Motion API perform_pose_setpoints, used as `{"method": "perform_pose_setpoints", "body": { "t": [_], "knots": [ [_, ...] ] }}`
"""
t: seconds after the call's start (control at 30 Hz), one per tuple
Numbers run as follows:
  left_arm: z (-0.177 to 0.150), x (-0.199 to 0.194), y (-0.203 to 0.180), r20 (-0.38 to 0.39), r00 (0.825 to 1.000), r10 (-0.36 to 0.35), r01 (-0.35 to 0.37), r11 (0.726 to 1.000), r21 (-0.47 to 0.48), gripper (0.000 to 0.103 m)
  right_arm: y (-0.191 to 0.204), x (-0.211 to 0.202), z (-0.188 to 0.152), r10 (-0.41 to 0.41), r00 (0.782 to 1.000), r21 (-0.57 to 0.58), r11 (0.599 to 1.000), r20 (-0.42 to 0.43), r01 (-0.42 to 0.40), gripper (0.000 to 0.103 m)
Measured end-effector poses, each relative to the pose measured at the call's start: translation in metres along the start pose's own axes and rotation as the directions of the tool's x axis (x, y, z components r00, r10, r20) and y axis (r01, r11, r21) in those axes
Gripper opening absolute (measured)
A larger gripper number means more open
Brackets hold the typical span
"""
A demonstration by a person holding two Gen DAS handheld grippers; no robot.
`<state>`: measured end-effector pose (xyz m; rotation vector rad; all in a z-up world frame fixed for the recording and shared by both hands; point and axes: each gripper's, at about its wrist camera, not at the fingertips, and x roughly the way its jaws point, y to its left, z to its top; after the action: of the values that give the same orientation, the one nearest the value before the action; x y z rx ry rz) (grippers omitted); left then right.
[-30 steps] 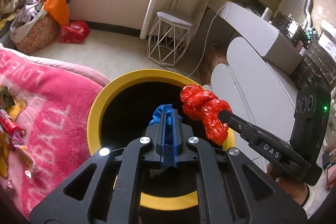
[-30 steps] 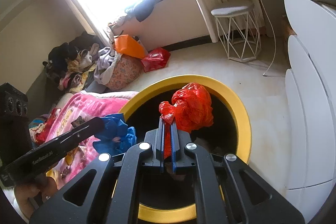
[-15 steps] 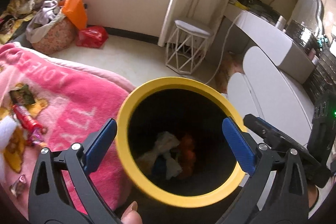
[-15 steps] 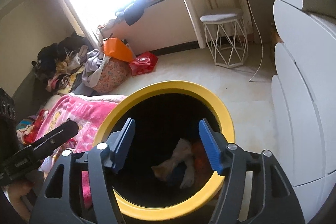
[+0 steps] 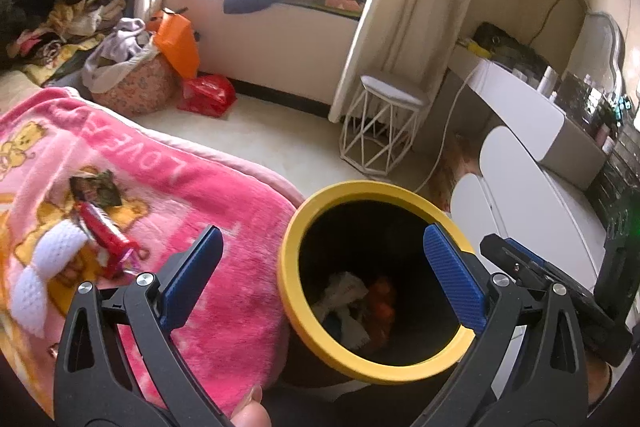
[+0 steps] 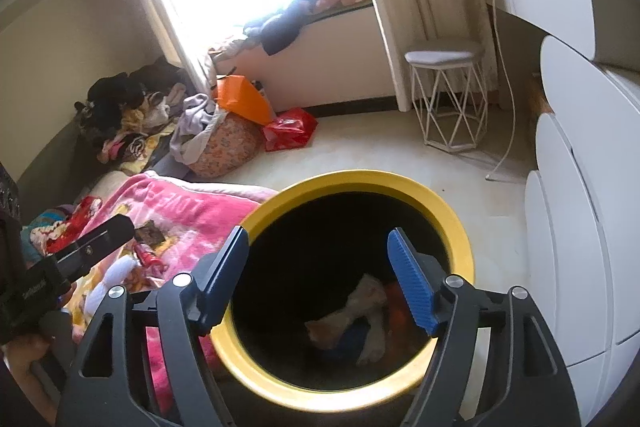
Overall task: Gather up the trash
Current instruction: 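Move both open tools back over the trash on the blanket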
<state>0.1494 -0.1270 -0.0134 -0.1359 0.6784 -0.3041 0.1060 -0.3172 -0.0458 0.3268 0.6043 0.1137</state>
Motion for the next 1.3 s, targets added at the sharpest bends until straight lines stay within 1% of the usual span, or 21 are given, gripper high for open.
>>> {"method": "perform_pose_setpoints", "body": {
  "t": [0.27,0.57,0.93,1.3],
  "knots": [
    [0.004,-0.023,0.019,0.056,0.998,0.032,-0.031,0.999,-0.021,0.093,0.035,-0.003,0.002,0.039,0.999,-0.076,0.996,0.011,-0.038,0.073],
    [0.006,-0.046,0.048,0.115,0.990,0.087,-0.080,0.995,-0.065,0.093,0.074,-0.003,-0.001,0.094,0.996,-0.149,0.985,0.008,-0.092,0.074],
    [0.004,-0.068,0.086,0.140,0.978,0.156,-0.139,0.982,-0.125,0.093,0.121,0.009,-0.007,0.158,0.987,-0.229,0.960,-0.031,-0.161,0.074],
    [0.000,-0.080,0.124,0.143,0.968,0.207,-0.179,0.966,-0.187,0.093,0.156,0.031,-0.007,0.195,0.978,-0.294,0.933,-0.074,-0.208,0.074]
  ]
}}
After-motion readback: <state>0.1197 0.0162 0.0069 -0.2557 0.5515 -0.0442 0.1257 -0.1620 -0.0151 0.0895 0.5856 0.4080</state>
